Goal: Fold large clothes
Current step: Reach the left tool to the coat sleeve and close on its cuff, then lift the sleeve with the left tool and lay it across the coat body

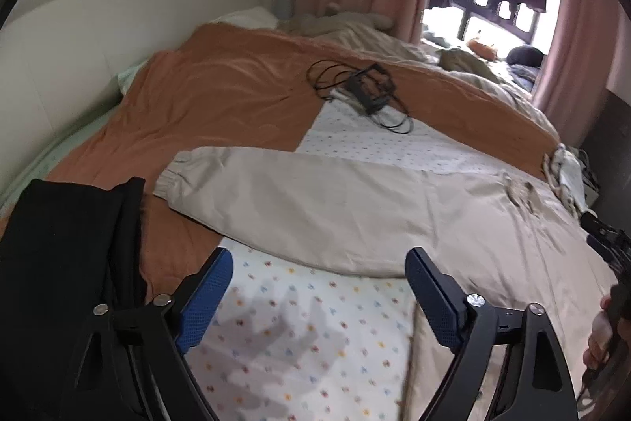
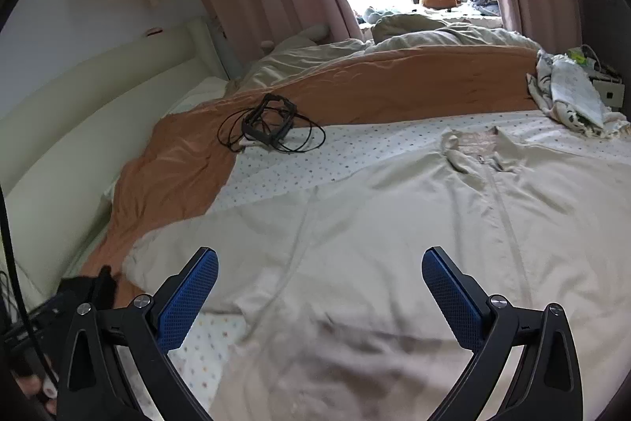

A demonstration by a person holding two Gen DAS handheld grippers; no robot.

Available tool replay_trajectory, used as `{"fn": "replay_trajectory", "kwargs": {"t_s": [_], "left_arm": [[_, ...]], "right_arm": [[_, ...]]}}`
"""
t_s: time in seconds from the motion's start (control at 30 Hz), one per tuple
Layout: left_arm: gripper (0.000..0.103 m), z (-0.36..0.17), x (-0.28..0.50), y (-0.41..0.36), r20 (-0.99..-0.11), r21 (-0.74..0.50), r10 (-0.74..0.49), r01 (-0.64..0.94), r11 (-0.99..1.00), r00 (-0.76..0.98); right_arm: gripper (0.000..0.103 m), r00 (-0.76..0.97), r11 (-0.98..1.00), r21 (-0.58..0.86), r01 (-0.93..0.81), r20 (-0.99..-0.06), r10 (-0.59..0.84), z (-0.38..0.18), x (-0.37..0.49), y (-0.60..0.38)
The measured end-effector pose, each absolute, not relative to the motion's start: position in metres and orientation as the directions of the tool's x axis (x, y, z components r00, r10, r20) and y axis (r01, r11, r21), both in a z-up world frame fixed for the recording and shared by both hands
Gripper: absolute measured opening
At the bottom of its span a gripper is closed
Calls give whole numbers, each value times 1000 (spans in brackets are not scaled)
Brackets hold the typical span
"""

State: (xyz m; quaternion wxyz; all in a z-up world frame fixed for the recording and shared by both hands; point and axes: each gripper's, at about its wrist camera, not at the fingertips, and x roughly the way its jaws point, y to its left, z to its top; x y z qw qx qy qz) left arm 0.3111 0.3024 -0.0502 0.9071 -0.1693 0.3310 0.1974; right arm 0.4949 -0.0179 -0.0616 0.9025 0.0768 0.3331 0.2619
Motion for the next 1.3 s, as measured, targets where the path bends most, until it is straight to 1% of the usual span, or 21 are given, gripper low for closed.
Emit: {"fn": "replay_trajectory", "kwargs": {"t_s": [0.17, 0.23, 0.27, 0.37, 0.4, 0.43, 0.47, 0.53, 0.67, 0.7, 0.73, 0.77, 0.8, 0.83, 0.87, 0.9, 0.93, 1.0, 1.07, 1.13, 1.3], "left_arm": [[80, -66, 339, 342, -722, -235, 228, -542, 807, 653], [72, -78, 349, 358, -746, -265, 216, -578, 772, 630], [71, -84, 353, 364, -757, -276, 209, -592, 757, 619], [64, -107, 366, 383, -790, -310, 172, -626, 715, 588], [57, -116, 370, 388, -805, -314, 163, -643, 699, 570], [53, -125, 373, 395, -828, -305, 160, -670, 677, 538], [53, -133, 377, 401, -842, -297, 159, -688, 662, 516], [53, -148, 383, 413, -858, -292, 159, -719, 631, 488], [53, -172, 388, 430, -878, -294, 151, -762, 576, 453], [53, -178, 389, 435, -885, -283, 159, -777, 563, 438], [53, -182, 390, 439, -888, -276, 166, -787, 552, 428], [53, -186, 390, 445, -889, -274, 174, -797, 538, 423], [50, -189, 390, 448, -890, -271, 182, -805, 528, 419], [30, -191, 392, 450, -887, -268, 191, -806, 528, 420], [18, -192, 394, 451, -886, -260, 196, -800, 541, 421], [10, -192, 396, 451, -890, -238, 204, -796, 556, 409], [5, -188, 399, 450, -890, -217, 216, -788, 576, 402], [3, -175, 400, 447, -877, -203, 242, -776, 597, 415], [3, -158, 401, 445, -856, -209, 260, -759, 616, 446], [3, -134, 401, 440, -831, -224, 267, -734, 641, 487], [2, -73, 403, 417, -774, -253, 262, -660, 708, 577]], "right_arm": [[103, 604, 837, 348, -423, -581, 546, -74, 522, 7], [93, 578, 833, 363, -417, -602, 551, -85, 532, 18], [91, 566, 833, 369, -412, -612, 551, -91, 536, 22], [90, 542, 841, 346, -417, -648, 535, -106, 544, 39], [88, 528, 840, 336, -426, -662, 532, -112, 547, 45], [86, 511, 838, 331, -433, -675, 532, -118, 550, 50], [84, 497, 836, 331, -437, -686, 531, -123, 552, 55], [75, 462, 837, 328, -437, -716, 523, -136, 557, 62], [68, 414, 836, 334, -436, -751, 515, -161, 559, 73], [63, 403, 835, 335, -437, -757, 515, -168, 558, 76], [54, 384, 830, 342, -440, -764, 518, -176, 558, 79], [49, 355, 821, 358, -444, -771, 528, -185, 558, 82], [40, 327, 813, 377, -444, -777, 538, -193, 559, 84], [38, 311, 811, 385, -442, -782, 541, -198, 559, 85], [38, 300, 810, 389, -439, -787, 540, -204, 559, 87], [38, 281, 800, 402, -446, -786, 551, -210, 557, 89], [38, 232, 771, 439, -461, -779, 583, -217, 556, 94], [38, 145, 710, 521, -474, -749, 646, -227, 553, 100], [38, 141, 700, 545, -462, -734, 665, -226, 554, 97], [38, 110, 672, 604, -429, -703, 702, -224, 556, 91], [38, 137, 675, 627, -390, -685, 716, -216, 557, 67]]}}
